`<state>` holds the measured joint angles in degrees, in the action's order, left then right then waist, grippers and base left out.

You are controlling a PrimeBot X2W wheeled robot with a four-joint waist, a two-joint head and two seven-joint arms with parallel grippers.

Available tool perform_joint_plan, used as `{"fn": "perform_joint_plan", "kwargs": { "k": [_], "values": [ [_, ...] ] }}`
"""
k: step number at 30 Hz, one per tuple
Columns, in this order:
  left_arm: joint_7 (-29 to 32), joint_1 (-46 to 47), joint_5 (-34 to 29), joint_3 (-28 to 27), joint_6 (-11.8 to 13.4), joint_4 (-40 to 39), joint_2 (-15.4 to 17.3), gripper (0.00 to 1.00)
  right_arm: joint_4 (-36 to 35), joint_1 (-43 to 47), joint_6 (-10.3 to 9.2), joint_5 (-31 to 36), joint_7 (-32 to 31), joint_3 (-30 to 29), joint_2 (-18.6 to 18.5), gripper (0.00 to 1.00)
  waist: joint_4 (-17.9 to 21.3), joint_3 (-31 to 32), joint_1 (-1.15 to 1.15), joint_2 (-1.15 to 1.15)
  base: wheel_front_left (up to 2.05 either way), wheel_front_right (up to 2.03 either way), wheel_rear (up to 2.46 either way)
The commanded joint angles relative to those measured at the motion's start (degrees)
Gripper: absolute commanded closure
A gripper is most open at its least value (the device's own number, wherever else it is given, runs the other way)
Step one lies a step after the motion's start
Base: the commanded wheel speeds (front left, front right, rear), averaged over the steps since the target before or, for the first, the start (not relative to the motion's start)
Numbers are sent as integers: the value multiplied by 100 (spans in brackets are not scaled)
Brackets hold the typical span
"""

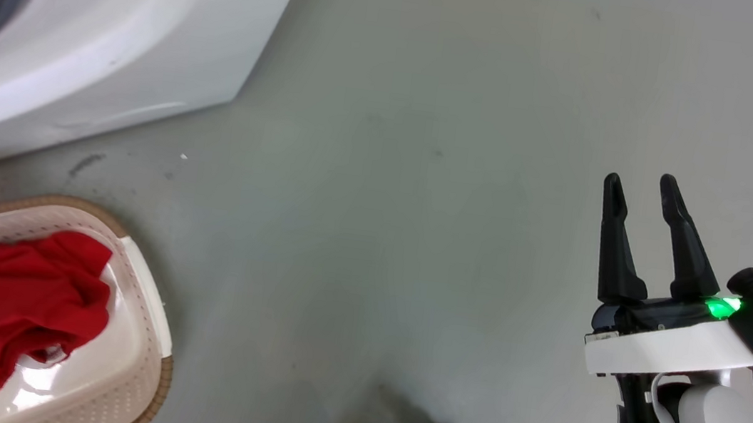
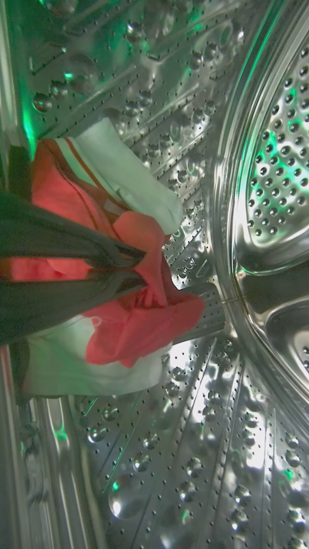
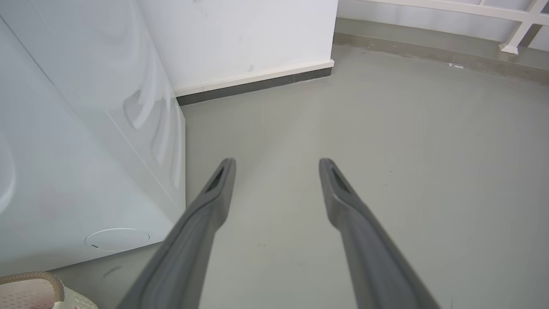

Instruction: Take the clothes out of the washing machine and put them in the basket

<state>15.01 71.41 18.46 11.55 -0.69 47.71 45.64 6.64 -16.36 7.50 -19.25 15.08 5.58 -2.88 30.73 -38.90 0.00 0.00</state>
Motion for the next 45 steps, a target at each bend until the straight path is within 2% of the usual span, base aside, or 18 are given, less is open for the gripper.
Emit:
{"fn": "perform_joint_plan", "kwargs": {
  "k": [1,7,15,22,25,35,45],
  "values": [
    [-251,-120,70,-35,-23,124,-61,100,24,47,-2,33,12,-42,2,0,-87,219,0,0,0,0,0],
    [-1355,-617,258,-119,-60,651,-416,100,63,147,-2,197,12,-205,1,0,-252,743,0,0,0,0,0],
    [-2558,-1307,481,-239,23,909,-870,100,144,388,-2,448,11,-370,1,0,-496,1494,0,0,0,0,0],
    [-2998,-2166,687,-412,179,730,-1378,100,200,657,-2,683,12,-542,0,0,-758,2213,0,0,0,0,0],
    [-3027,-2594,729,-553,269,361,-1551,100,211,784,-2,790,12,-612,-1,0,-870,2471,0,0,0,0,0],
    [-3034,-4350,435,-1108,649,-1970,-2143,100,253,1092,-2,1133,11,-738,-1,0,-1309,3149,0,0,0,0,0],
    [-2976,-5872,204,-1016,913,-3888,-2596,100,101,1426,-2,1295,-138,-822,0,0,-1720,3578,0,0,0,0,0]
  ]
}}
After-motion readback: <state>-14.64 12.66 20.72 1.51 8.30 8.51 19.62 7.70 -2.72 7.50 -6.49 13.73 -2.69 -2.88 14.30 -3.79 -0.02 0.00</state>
